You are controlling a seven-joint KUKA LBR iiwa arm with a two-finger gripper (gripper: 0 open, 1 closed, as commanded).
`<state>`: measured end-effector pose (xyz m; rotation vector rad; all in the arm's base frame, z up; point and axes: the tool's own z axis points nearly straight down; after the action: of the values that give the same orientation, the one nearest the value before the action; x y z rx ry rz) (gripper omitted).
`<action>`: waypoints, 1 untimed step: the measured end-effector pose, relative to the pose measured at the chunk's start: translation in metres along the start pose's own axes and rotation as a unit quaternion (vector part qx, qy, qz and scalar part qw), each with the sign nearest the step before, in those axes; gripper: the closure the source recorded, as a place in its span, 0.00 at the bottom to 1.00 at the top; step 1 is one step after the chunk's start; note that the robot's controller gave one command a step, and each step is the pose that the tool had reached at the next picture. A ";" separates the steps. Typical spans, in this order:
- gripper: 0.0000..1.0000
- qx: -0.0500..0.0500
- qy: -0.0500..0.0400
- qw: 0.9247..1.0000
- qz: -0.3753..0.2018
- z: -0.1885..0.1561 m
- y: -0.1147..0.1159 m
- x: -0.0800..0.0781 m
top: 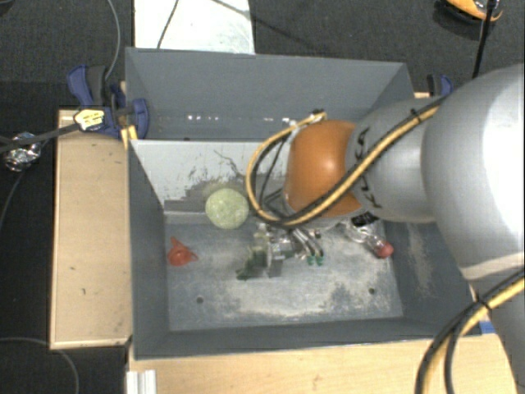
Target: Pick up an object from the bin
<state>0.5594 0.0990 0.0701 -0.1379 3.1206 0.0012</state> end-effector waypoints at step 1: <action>1.00 0.000 0.000 1.000 0.000 0.000 0.000 0.000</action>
Offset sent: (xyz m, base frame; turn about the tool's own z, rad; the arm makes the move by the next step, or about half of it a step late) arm 0.0000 0.0000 0.0000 0.0000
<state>0.5594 0.0990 0.0701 -0.1389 3.1205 0.0012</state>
